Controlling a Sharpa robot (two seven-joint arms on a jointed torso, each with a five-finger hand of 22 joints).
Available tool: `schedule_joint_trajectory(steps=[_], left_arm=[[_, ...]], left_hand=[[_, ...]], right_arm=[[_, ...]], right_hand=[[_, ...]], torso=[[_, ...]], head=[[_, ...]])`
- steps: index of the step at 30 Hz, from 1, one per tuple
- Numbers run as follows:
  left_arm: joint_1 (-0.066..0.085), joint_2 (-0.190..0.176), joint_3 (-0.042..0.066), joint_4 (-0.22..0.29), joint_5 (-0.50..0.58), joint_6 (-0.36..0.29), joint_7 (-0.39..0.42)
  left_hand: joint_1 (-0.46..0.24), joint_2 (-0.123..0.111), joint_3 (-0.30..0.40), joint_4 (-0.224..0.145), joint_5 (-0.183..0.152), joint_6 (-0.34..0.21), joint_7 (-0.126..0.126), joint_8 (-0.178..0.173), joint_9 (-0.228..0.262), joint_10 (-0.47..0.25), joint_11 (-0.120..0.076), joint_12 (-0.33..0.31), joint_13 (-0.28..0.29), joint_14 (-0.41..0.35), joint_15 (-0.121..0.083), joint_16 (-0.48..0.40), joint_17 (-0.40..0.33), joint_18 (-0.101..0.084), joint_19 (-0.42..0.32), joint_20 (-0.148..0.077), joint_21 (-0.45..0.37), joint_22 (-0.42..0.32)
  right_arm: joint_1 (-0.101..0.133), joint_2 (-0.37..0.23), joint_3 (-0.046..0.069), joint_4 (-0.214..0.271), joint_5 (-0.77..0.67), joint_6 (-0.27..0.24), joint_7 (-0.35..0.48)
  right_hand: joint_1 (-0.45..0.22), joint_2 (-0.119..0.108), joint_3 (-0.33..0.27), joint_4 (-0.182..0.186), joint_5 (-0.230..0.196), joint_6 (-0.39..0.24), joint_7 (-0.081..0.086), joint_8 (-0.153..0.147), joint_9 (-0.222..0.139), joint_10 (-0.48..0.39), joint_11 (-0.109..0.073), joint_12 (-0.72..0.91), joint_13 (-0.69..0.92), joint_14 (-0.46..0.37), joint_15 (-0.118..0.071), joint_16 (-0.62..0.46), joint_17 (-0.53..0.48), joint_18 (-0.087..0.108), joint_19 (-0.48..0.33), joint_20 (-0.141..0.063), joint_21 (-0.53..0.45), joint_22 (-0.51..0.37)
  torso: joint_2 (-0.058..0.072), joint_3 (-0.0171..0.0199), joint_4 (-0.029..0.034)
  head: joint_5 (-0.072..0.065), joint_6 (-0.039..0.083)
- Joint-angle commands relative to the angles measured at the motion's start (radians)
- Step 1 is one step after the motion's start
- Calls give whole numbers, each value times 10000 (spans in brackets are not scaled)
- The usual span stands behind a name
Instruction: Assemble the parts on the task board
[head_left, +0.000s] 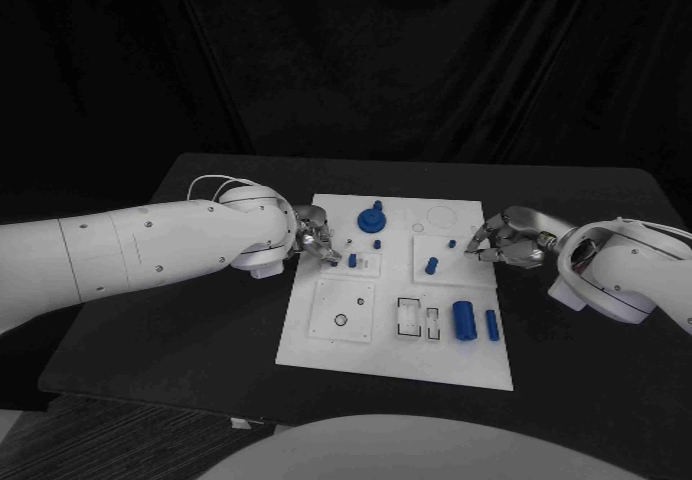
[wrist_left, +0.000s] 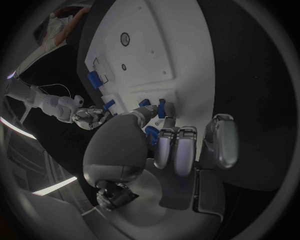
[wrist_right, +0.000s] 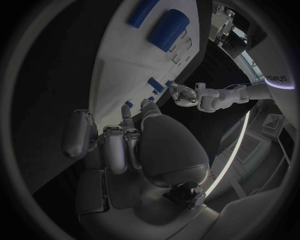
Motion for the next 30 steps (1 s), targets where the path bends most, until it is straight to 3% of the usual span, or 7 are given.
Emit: schedule_joint_trajectory(steps=[1, 30], left_arm=[[-66, 36, -21, 18, 31, 246, 20], [-88, 82, -22, -8, 31, 525, -118]], left_hand=[[-126, 2, 593, -52, -44, -114, -208, 63, 198, 1097, -32, 102, 2672, 1108, -28, 139, 2653, 530, -7, -58, -137, 1839], [-137, 10, 533, -49, -96, -140, -196, 52, 193, 1086, -25, 92, 2665, 1108, -25, 139, 2653, 538, -34, -56, -172, 1828]], right_arm=[[-32, 3, 5, 4, -10, -27, -73], [-51, 9, 5, -11, -10, -13, -97]], right_hand=[[425, 221, 88, 24, 195, -151, -24, 53, -29, 1079, -23, -149, 2289, 792, -25, -202, 1950, 339, -91, -20, -182, 1607], [437, 224, 97, 19, 204, -165, -26, 49, -31, 1079, -27, -149, 2289, 792, -29, -203, 1949, 340, -93, -23, -191, 1605]], torso=[[0, 3, 0], [-2, 4, -4]], head=[[5, -2], [20, -2]])
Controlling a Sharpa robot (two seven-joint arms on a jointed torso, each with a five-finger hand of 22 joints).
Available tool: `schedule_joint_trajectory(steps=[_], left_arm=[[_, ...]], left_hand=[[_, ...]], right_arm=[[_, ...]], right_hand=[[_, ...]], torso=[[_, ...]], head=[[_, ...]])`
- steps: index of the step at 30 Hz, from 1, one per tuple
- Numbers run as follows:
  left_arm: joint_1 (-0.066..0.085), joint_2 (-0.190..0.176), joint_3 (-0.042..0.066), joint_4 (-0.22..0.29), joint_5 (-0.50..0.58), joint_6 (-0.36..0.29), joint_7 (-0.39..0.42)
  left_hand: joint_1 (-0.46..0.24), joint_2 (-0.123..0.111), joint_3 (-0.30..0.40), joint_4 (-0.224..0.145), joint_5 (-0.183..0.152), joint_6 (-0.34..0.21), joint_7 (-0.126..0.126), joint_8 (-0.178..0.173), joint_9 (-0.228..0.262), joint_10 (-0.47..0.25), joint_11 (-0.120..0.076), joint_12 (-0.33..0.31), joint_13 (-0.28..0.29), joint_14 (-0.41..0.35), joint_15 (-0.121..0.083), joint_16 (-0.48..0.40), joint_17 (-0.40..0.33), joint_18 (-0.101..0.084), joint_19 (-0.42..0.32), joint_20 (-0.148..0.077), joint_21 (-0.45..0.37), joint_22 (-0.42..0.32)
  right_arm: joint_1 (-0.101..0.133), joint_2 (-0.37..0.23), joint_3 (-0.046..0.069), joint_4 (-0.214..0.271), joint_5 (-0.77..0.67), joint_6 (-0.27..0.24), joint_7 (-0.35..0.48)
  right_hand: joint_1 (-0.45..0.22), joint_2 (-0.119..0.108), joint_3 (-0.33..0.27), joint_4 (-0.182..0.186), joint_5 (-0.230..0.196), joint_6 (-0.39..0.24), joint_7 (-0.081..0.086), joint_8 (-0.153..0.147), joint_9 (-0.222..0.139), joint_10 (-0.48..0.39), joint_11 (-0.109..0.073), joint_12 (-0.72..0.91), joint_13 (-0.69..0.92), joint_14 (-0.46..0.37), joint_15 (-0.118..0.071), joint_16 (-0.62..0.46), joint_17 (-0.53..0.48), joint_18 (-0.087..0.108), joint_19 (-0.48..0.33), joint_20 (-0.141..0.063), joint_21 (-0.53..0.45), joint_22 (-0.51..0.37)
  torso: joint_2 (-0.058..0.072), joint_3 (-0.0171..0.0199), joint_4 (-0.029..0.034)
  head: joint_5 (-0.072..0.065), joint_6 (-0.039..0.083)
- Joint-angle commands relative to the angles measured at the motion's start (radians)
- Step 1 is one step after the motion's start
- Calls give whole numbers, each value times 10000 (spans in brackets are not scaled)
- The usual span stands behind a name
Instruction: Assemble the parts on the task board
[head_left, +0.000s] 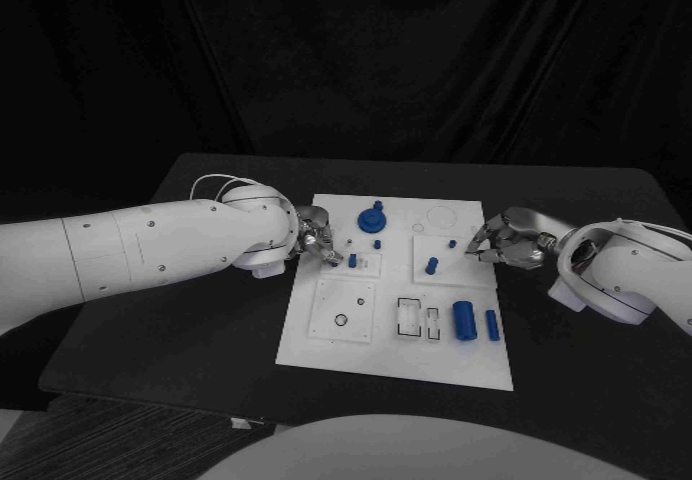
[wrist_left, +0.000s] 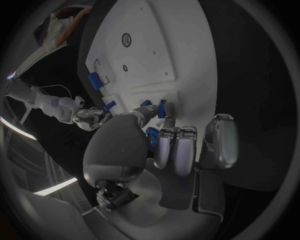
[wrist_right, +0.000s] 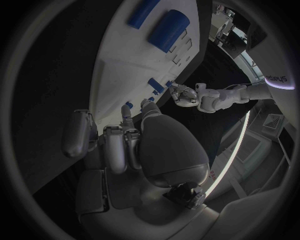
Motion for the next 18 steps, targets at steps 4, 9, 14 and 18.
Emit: schedule_joint_trajectory(steps=[4, 9, 14, 18], left_arm=[[-85, 11, -44, 8, 50, 408, -228], [-92, 0, -44, 10, 50, 449, -354], [-97, -6, -44, 5, 39, 508, -442], [-100, -13, -44, 11, -168, 514, -451]], left_hand=[[-332, 56, 199, 131, -594, -169, -161, -68, 124, 1043, 11, 52, 2639, 1108, 10, 139, 2653, 556, -110, -25, -264, 1798], [-558, 113, -283, 410, -1083, -147, -119, -142, 22, 1045, 49, 54, 2641, 1108, 43, 139, 2653, 558, -119, 8, -278, 1797], [-747, 175, -809, 710, -1714, -156, -70, -225, -69, 1029, 92, 40, 2631, 1108, 78, 139, 2653, 566, -147, 44, -321, 1785], [-924, 209, -1276, 999, -2022, -162, -21, -282, -130, 1005, 133, 18, 2617, 1108, 115, 139, 2653, 577, -179, 75, -370, 1771]], right_arm=[[-31, 3, 5, -3, -10, -10, -91], [-33, 6, 5, -11, -10, 2, -94], [-36, 15, 5, -19, -10, 13, -94], [-38, 22, 5, -25, -10, 22, -92]], right_hand=[[437, 224, 97, 19, 204, -164, -26, 49, -30, 1079, -27, -149, 2289, 792, -29, -90, 1949, 341, -43, 28, -191, 1605], [437, 224, 97, 19, 204, -164, -26, 49, -30, 1079, -27, -149, 2289, 792, -29, -90, 1949, 341, -43, 28, -191, 1605], [437, 224, 97, 19, 204, -164, -26, 49, -30, 1079, -27, -149, 2289, 792, -29, -90, 1949, 341, -43, 28, -191, 1605], [455, 227, 112, 12, 220, -185, -26, 45, -33, 1079, -31, -149, 2289, 789, -34, -97, 1942, 343, -46, 23, -203, 1603]], torso=[[3, 0, 2], [1, -1, -1], [4, 1, 4], [1, -1, 1]], head=[[25, -2], [41, -2], [43, -2], [46, -2]])
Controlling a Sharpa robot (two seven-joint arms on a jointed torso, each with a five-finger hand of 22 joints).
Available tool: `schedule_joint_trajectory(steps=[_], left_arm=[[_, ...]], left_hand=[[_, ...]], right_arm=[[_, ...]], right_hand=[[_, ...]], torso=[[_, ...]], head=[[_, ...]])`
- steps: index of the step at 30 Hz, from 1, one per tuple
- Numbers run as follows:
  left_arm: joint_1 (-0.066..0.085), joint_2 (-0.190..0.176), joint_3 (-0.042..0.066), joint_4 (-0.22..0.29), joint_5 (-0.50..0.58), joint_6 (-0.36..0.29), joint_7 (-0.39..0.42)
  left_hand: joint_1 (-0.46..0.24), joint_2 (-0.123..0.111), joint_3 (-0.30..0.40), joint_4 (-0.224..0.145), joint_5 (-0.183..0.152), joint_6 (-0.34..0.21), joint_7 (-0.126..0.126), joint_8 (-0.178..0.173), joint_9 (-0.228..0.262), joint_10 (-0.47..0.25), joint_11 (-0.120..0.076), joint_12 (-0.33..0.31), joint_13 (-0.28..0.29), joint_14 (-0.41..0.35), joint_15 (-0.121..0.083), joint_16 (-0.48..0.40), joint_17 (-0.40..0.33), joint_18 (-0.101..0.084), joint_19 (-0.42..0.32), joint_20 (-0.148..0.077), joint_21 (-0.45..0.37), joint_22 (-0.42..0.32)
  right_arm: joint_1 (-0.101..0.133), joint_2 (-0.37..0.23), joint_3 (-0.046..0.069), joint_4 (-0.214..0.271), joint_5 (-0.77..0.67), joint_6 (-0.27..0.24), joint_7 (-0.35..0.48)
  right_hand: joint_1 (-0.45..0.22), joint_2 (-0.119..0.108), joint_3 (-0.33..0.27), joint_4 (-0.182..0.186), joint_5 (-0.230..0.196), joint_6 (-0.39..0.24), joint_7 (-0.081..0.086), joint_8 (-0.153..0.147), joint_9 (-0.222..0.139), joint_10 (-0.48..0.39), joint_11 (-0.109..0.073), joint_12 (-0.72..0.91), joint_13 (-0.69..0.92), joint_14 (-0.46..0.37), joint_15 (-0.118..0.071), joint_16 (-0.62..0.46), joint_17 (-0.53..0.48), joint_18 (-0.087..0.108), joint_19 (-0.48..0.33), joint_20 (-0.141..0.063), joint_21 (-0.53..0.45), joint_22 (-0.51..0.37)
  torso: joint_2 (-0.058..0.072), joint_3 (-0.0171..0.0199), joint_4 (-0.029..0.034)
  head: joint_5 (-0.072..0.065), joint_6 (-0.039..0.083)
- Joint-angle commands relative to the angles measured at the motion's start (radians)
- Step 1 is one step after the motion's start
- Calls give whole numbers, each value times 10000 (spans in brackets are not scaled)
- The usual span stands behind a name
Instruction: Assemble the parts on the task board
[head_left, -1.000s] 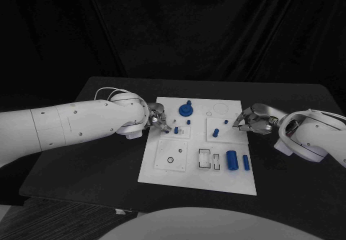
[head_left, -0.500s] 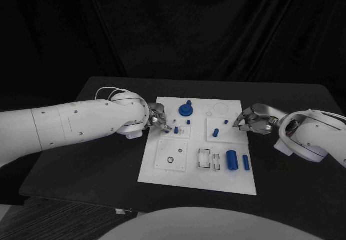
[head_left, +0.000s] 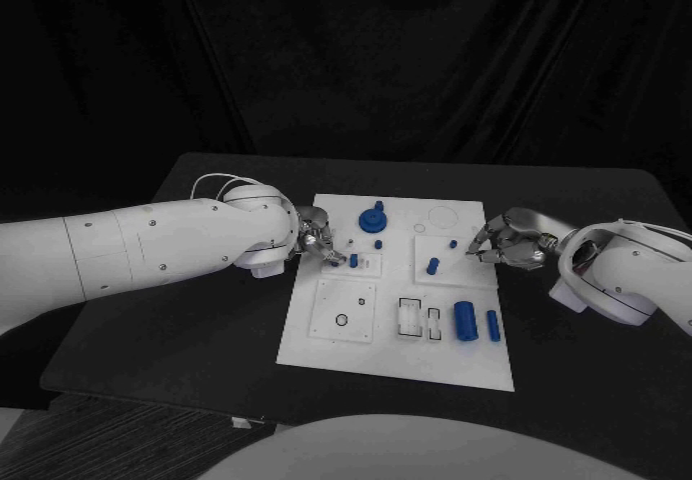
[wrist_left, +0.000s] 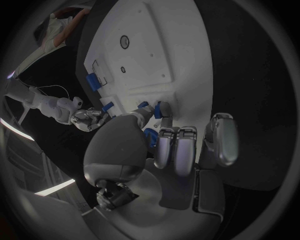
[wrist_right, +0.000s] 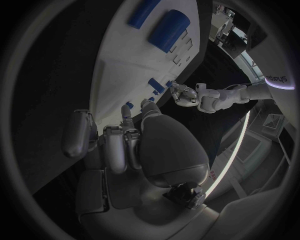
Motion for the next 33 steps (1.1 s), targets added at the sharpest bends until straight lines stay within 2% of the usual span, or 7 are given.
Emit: schedule_joint_trajectory(steps=[1, 10, 20, 23, 26, 33], left_arm=[[-97, -3, -61, 7, -189, 381, -201], [-101, -5, -61, 2, -332, 358, -201], [-103, -35, -60, 14, -356, 240, -105], [-103, -42, -60, 17, -358, 185, -69], [-103, -48, -60, 15, -358, 147, -37], [-103, -66, -60, 18, -359, 76, 19]], left_hand=[[-278, -3, -480, 153, -355, -170, -6, -299, -157, 916, 66, 4, 2607, 1100, 114, 139, 2653, 585, -129, 9, -209, 1759], [-455, 75, -964, 459, -614, -160, 27, -338, -201, 886, 98, -22, 2589, 1100, 144, 139, 2653, 599, -164, 40, -272, 1742], [-781, 170, -1452, 522, -664, -148, 29, -286, -137, 897, 107, -11, 2596, 1100, 155, 139, 2653, 600, -158, 56, -277, 1744], [-1058, 255, -1795, 531, -706, -156, 29, -243, -76, 904, 108, -5, 2600, 1100, 155, 139, 2653, 598, -148, 59, -270, 1748], [-1440, 453, -2210, 541, -962, -158, 32, -181, 7, 916, 112, 7, 2607, 1100, 159, 139, 2653, 599, -144, 63, -274, 1748], [-1468, 518, -2270, 528, -906, -150, 26, -156, 37, 921, 109, 12, 2611, 1100, 160, 139, 2653, 596, -135, 63, -263, 1752]], right_arm=[[-30, 5, 5, -3, -10, 18, -91], [-35, 9, 5, -12, -10, 40, -95], [-37, 10, 5, -26, -10, 64, -116], [-38, 12, 5, -26, -10, 62, -115], [-38, 15, 5, -26, -10, 62, -113], [-39, 17, 5, -26, -10, 58, -109]], right_hand=[[455, 227, 112, 12, 220, -184, -26, 45, -33, 1079, -31, -149, 2289, 789, -34, -97, 1942, 344, -46, 24, -203, 1603], [455, 227, 112, 12, 220, -184, -26, 45, -33, 1079, -31, -149, 2289, 789, -34, -97, 1942, 344, -46, 24, -203, 1603], [455, 227, 112, 12, 220, -184, -26, 45, -33, 1079, -31, -149, 2289, 789, -34, -97, 1942, 344, -46, 24, -203, 1603], [462, 229, 121, 10, 227, -196, -26, 43, -35, 1079, -32, -149, 2289, 786, -36, -106, 1934, 346, -50, 21, -219, 1599], [462, 229, 121, 10, 227, -196, -26, 43, -35, 1079, -32, -149, 2289, 786, -36, -106, 1934, 346, -50, 21, -219, 1599], [464, 230, 124, 10, 230, -199, -25, 43, -35, 1079, -33, -149, 2289, 784, -37, -112, 1929, 348, -54, 20, -231, 1597]], torso=[[0, -2, 0], [-1, -1, -1], [-2, 2, -1], [-1, 2, 1], [-1, 3, 3], [2, 0, 3]], head=[[-1, -2], [-9, -2], [-7, -2], [-14, -2], [-18, -2], [-17, -2]])
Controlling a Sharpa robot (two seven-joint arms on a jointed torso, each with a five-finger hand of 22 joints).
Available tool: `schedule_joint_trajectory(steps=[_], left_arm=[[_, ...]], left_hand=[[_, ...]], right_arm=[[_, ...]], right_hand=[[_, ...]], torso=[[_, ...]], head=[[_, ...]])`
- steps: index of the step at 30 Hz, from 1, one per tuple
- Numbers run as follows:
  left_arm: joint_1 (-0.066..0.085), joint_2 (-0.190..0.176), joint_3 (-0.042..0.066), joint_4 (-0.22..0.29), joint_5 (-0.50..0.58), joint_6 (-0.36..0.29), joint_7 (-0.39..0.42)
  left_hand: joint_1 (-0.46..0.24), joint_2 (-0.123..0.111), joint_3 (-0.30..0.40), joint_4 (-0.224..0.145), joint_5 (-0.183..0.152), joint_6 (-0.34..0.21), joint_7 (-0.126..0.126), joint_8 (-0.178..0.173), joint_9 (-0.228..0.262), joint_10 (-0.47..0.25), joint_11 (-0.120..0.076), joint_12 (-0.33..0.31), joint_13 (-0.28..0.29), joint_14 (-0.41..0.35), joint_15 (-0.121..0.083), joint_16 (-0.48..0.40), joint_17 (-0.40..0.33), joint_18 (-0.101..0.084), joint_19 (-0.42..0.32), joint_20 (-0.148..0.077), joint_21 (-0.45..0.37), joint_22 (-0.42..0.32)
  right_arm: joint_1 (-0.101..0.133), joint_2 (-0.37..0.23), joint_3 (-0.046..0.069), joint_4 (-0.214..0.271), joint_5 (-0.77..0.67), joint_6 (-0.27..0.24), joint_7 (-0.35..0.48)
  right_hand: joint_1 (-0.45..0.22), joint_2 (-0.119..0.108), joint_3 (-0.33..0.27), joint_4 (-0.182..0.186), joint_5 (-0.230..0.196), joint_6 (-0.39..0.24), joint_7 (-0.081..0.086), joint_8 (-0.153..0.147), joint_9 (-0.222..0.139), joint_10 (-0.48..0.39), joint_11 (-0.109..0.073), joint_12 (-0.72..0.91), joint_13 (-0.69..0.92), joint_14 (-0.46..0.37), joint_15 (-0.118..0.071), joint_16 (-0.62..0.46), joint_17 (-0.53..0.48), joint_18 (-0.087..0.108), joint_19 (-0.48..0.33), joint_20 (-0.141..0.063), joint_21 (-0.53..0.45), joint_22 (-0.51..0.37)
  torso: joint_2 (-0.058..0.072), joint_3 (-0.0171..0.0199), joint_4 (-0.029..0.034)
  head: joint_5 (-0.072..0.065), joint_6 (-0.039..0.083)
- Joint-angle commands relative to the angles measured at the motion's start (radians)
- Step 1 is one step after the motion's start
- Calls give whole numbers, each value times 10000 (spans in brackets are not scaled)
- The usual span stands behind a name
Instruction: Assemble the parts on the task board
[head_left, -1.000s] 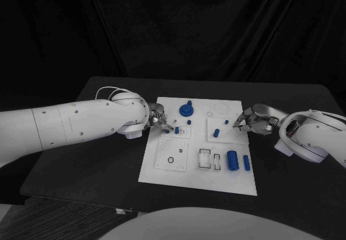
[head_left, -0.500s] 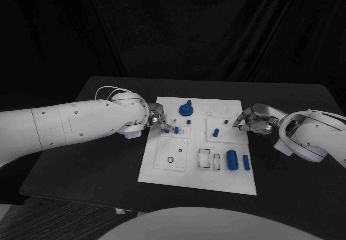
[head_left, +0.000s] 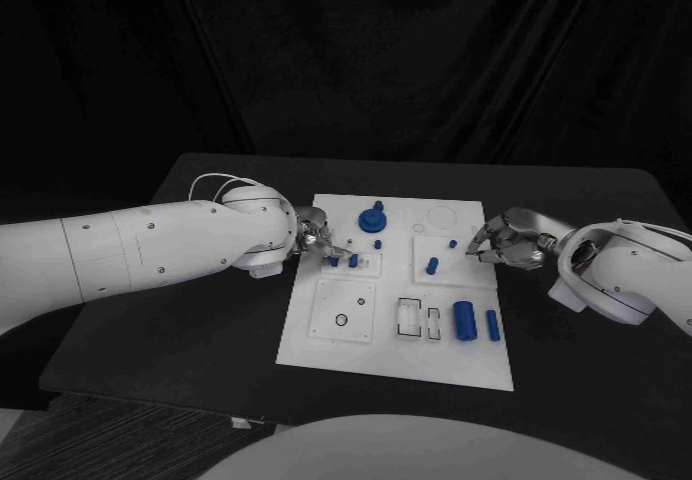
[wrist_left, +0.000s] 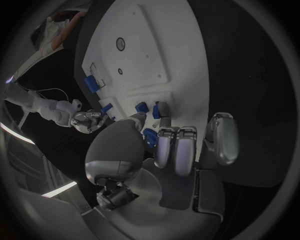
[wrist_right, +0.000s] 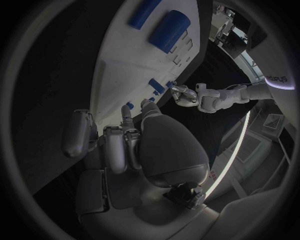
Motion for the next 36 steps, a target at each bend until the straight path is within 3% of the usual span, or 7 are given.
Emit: schedule_joint_trajectory(steps=[1, 11, 24, 30, 36], left_arm=[[-86, -21, -52, -15, -40, 70, -6], [-86, -41, -52, -11, -40, 33, 32], [-86, -55, -52, -3, -40, 10, 81], [-86, -59, -52, -4, -40, 17, 84], [-86, -72, -52, 0, -40, -49, 129]], left_hand=[[-167, 13, -422, 74, 4, -260, 129, -209, 0, 1008, 21, 17, 2612, 1003, 62, 139, 2653, 593, -79, 8, -159, 1752], [-125, 90, -573, 69, 78, -228, 105, -56, 203, 1026, 7, 33, 2622, 1003, 53, 139, 2653, 590, -63, 4, -140, 1758], [57, 297, -980, 68, 160, -325, 48, 452, 1001, 1066, -39, 69, 2646, 1003, 17, 139, 2653, 581, -29, -27, -100, 1772], [158, 358, -1079, 61, 261, -349, 20, 724, 1056, 1081, -60, 82, 2655, 1003, 1, 139, 2653, 580, -21, -41, -89, 1774], [177, 382, -1099, 65, 293, -372, 17, 779, 1055, 1075, -63, 77, 2651, 1003, -2, 139, 2653, 579, -17, -44, -85, 1776]], right_arm=[[-29, 1, 5, 3, -10, 37, -103], [-30, 7, 5, 0, -10, 32, -100], [-35, 11, 5, -3, -10, 29, -98], [-37, 13, 5, -6, -10, 29, -97], [-39, 17, 5, -9, -10, 26, -100]], right_hand=[[464, 230, 124, 10, 229, -132, 11, 43, -35, 1079, -33, -149, 2290, 784, -37, -112, 1929, 348, -52, 20, -230, 1597], [464, 230, 124, 10, 229, -132, 11, 43, -35, 1079, -33, -149, 2290, 784, -37, -112, 1929, 348, -52, 20, -230, 1597], [478, 238, 137, 5, 237, -146, 10, 40, -37, 1079, -37, -149, 2290, 782, -39, -115, 1926, 348, -54, 18, -237, 1595], [492, 246, 149, -2, 242, -151, 8, 40, -37, 1079, -39, -149, 2290, 781, -41, -118, 1923, 351, -59, 17, -251, 1592], [506, 253, 160, -10, 246, -155, 6, 40, -37, 1079, -40, -149, 2290, 779, -42, -125, 1917, 352, -60, 15, -256, 1591]], torso=[[3, 0, 3], [4, 1, 0], [6, 0, 3], [4, 1, 1], [3, -1, -3]], head=[[1, -2], [11, -2], [13, -2], [24, -2], [33, -2]])
